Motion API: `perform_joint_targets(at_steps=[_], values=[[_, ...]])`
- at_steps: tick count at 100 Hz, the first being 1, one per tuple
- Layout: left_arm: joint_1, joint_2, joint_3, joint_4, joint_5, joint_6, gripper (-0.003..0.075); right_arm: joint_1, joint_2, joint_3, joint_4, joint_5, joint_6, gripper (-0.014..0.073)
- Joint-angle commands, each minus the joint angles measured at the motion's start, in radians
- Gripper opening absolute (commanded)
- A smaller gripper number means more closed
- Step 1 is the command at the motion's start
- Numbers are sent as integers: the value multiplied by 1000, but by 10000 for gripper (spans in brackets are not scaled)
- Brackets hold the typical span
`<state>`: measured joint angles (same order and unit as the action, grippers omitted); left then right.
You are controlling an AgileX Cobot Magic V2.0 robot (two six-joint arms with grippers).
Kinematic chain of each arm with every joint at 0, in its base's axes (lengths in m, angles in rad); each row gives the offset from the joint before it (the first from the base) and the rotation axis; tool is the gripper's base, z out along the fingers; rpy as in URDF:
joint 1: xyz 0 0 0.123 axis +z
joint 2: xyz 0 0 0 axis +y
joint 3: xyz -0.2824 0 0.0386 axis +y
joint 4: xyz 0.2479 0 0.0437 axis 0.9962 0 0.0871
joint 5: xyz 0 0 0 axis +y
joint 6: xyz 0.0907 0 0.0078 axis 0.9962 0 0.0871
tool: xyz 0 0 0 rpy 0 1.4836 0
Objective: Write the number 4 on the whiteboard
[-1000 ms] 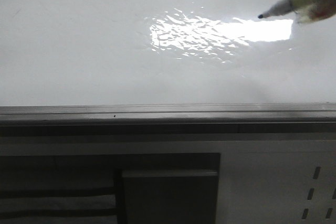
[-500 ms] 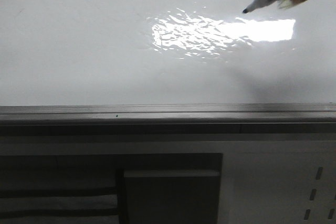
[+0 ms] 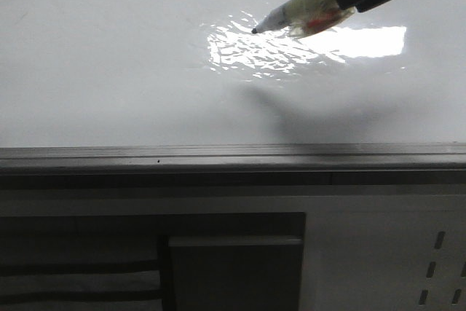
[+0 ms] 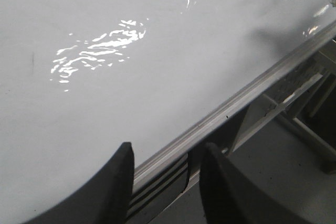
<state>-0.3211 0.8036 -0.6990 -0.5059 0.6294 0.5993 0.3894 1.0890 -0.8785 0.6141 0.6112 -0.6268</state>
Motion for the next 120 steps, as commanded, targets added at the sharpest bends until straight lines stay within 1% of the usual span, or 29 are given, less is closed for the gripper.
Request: perform_joint_targets(at_steps=[1, 13, 26, 48, 54, 61, 69, 75, 82, 88, 93, 100, 109, 120], values=[[5, -8, -27, -24, -78, -11, 281, 1, 6, -42, 37, -99, -15, -54], [5, -8, -27, -24, -92, -11, 281, -5, 48, -79, 17, -107, -15, -54], [5, -8, -27, -24, -92, -11, 281, -23, 109, -106, -53, -105, -15, -54], [5, -8, -27, -24, -94, -11, 281, 2, 195, -106, -88, -57, -13, -54], [5, -8, -27, -24, -94, -11, 281, -23, 184, -106, -101, -49, 5, -54], [5, -8, -27, -22, -94, -11, 281, -86, 150, -104, -143, -24, 56, -54], [5, -8, -27, -13, -94, -11, 281, -171, 108, -102, -161, 40, 59, -54], [5, -8, -27, -11, -94, -11, 281, -199, 85, -102, -152, 72, 59, -54], [5, -8, -27, -11, -94, -11, 281, -185, 67, -107, -113, 80, 54, -54], [5, -8, -27, -11, -94, -11, 281, -144, 55, -121, -77, 78, 17, -54], [5, -8, -27, -11, -94, -11, 281, -101, 53, -141, -76, 59, 5, -54], [5, -8, -27, -11, -94, -11, 281, -67, 65, -161, -88, 25, 5, -54], [5, -8, -27, -11, -94, -11, 281, -60, 93, -167, -88, -16, 5, -54], [5, -8, -27, -11, -94, -9, 281, -68, 151, -165, -118, -12, 5, -54]])
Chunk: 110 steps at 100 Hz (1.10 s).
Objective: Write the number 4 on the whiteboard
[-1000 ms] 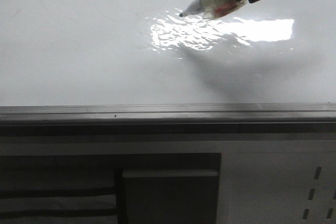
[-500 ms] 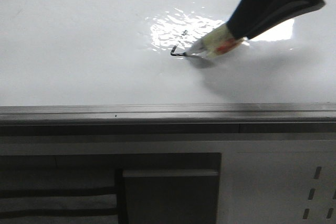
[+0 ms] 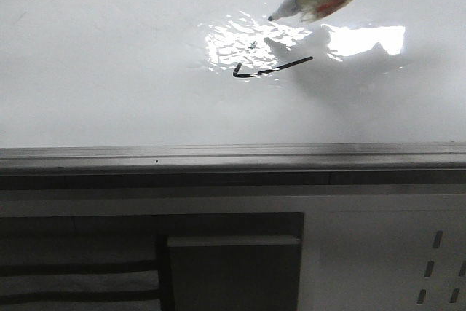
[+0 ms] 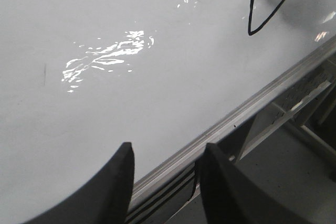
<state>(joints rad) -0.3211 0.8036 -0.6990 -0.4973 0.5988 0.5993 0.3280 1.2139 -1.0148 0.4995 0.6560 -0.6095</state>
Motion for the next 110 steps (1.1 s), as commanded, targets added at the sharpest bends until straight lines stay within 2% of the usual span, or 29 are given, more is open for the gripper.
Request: perform_joint_targets(at_steps=[1, 16, 28, 41, 51, 63, 84, 110], values=[[5, -8, -27, -20, -63, -9, 281, -8, 30, -29, -3, -54, -12, -54], [5, -8, -27, -20, -53, 9, 281, 10, 77, -26, -8, 135, -27, -54], [5, -3, -32, -24, -34, 55, 281, 43, 3, -37, -10, 90, -40, -54], [-21, 39, -98, -54, 53, 134, 281, 46, -82, -41, -13, 85, -114, -54], [-89, 106, -173, -109, 134, 289, 281, 46, -133, -41, 10, 153, -265, -54], [-216, 197, -239, -123, 147, 442, 281, 46, -180, -41, 45, 233, -448, -54], [-395, 378, -342, -112, 88, 505, 281, 46, -210, -41, 44, 260, -522, -54], [-462, 560, -509, -112, 92, 542, 291, 46, -210, -41, 44, 276, -566, -54]])
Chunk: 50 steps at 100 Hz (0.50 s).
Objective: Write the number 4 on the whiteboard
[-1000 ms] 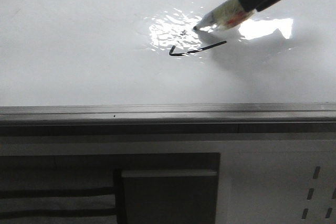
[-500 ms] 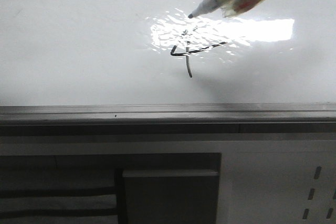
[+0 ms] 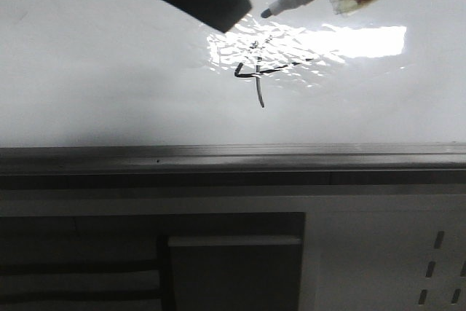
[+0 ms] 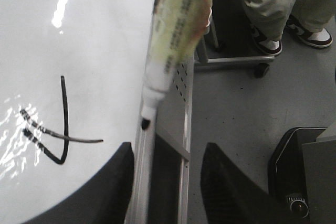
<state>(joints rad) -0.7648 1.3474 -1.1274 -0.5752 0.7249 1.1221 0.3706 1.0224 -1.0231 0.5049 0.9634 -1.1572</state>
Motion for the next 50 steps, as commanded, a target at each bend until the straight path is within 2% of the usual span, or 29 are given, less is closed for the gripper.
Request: perform_joint_targets(at_steps=[1, 19, 43, 50], values=[[-20, 23, -89, -37, -30, 22, 292, 3, -18, -33, 38, -32, -20, -54], [-50, 93, -170, -39, -15, 40, 349, 3, -18, -33, 38, -32, -20, -54], [-59, 109, -185, -39, -19, 43, 345, 3, -18, -33, 38, -32, -20, -54], [-59, 109, -185, -39, -19, 44, 318, 3, -18, -33, 38, -34, -20, -54]])
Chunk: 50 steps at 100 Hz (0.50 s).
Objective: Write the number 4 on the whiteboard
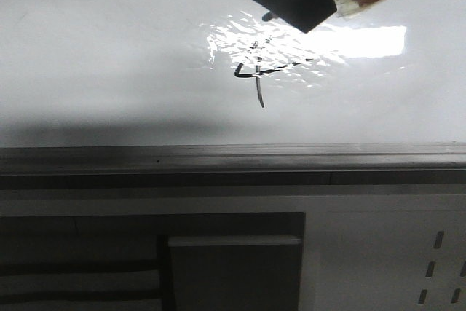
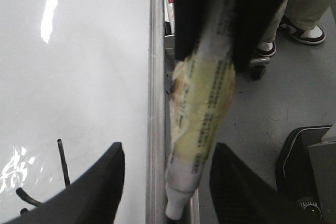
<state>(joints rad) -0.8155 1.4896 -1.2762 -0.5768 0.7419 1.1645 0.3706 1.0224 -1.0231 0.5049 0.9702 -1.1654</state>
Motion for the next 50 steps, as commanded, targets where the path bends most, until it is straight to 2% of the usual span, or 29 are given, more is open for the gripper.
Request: perform_joint_targets(at_steps=[1, 18, 26, 50], values=[[-8, -33, -37, -37, -34, 2, 313, 3, -18, -33, 38, -40, -12, -54], [-8, -33, -37, -37, -30, 2, 132, 3, -18, -33, 42, -44, -12, -54], [-8, -33, -37, -37, -30, 2, 81, 3, -18, -33, 42, -46, -12, -54], [-8, -33, -37, -37, -38, 2, 12, 3, -18, -33, 44, -42, -12, -54]])
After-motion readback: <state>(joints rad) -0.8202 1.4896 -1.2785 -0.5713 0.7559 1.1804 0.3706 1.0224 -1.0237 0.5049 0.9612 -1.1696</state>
